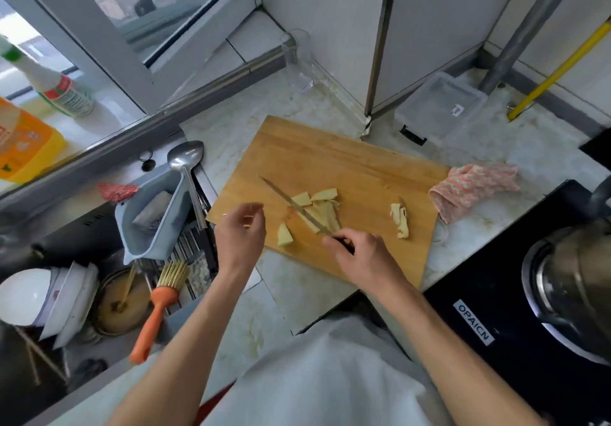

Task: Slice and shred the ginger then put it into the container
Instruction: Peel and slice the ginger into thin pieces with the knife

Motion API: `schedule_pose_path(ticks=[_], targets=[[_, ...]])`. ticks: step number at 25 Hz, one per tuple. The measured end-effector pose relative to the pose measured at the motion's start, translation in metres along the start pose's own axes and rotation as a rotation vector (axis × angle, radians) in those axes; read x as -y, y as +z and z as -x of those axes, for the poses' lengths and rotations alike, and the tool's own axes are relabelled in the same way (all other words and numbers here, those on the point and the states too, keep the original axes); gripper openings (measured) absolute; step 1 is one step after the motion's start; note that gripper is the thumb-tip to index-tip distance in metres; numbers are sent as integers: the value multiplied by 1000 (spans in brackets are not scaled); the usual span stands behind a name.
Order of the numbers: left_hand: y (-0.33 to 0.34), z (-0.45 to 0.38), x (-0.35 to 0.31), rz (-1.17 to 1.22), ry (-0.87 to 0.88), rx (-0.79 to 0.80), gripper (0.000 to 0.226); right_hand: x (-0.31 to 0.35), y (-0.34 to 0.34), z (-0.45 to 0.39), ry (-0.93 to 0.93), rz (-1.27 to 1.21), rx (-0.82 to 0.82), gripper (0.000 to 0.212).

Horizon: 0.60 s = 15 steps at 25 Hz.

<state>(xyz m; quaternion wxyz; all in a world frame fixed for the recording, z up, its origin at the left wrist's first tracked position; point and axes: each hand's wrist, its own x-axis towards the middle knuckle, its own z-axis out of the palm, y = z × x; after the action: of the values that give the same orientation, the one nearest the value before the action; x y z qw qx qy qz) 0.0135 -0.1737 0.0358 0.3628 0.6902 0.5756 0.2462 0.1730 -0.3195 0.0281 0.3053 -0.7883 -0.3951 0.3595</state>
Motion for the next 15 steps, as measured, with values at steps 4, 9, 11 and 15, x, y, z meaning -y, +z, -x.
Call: schedule_pose_path(ticks=[4, 9, 11, 15], targets=[[10, 7, 33, -79, -159, 214, 24, 7, 15, -2, 65, -117, -21, 38], [29, 7, 31, -129, -155, 238, 17, 9, 24, -5, 130, -148, 4, 39], [34, 6, 32, -115, -192, 217, 16, 9, 28, -7, 161, -185, 23, 38], [42, 14, 31, 19, -212, 142, 27, 15, 40, -10, 183, -266, 60, 38]])
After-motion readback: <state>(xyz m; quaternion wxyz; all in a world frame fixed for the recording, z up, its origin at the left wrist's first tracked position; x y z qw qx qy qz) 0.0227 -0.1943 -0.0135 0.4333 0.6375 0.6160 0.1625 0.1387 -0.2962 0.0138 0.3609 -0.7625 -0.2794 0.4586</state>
